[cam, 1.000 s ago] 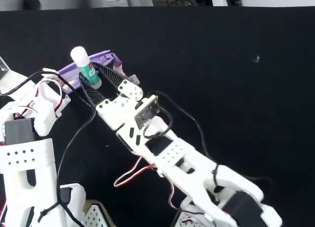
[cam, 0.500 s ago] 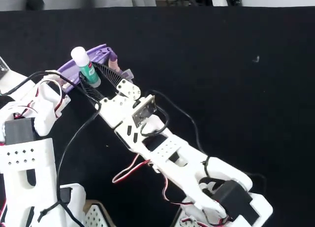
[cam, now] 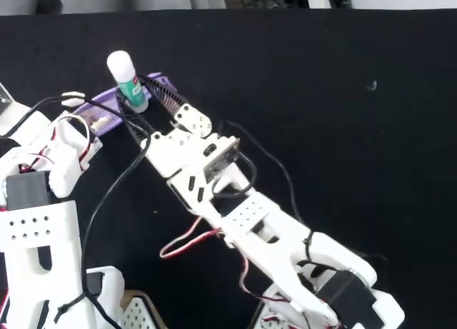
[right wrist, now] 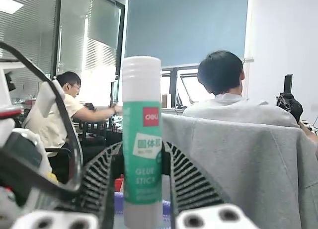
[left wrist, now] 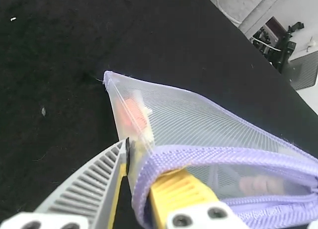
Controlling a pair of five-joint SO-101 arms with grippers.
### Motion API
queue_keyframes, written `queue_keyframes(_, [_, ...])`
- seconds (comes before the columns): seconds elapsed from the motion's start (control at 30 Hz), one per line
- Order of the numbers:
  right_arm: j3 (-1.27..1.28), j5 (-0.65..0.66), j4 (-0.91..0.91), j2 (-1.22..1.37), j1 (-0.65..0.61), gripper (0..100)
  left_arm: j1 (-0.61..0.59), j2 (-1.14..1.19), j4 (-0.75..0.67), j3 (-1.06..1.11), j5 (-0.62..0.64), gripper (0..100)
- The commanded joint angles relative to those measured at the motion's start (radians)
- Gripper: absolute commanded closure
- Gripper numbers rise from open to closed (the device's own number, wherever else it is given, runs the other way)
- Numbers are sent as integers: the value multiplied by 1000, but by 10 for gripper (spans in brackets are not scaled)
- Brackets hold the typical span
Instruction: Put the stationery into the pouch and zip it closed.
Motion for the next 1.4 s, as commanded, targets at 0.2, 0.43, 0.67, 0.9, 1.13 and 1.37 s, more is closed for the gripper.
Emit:
queue_keyframes(0.2, [-197,-8,-35,245,31,987,8,-14,-8,-4,-26,971])
queue_keyframes(0.43, [-147,-9,-80,262,29,983,5,-14,-8,-4,-26,971])
queue_keyframes(0.67, [-120,-11,-78,280,20,945,-62,-14,-11,-4,-21,971])
queue_keyframes(0.9, [-116,-5,-80,275,18,808,-67,-14,-11,-4,-21,971])
queue_keyframes(1.13, [-117,-5,-84,274,17,807,-68,-14,-12,-4,-21,971])
queue_keyframes(1.37, [-111,-3,-77,232,15,807,-68,-14,-14,-4,-23,971])
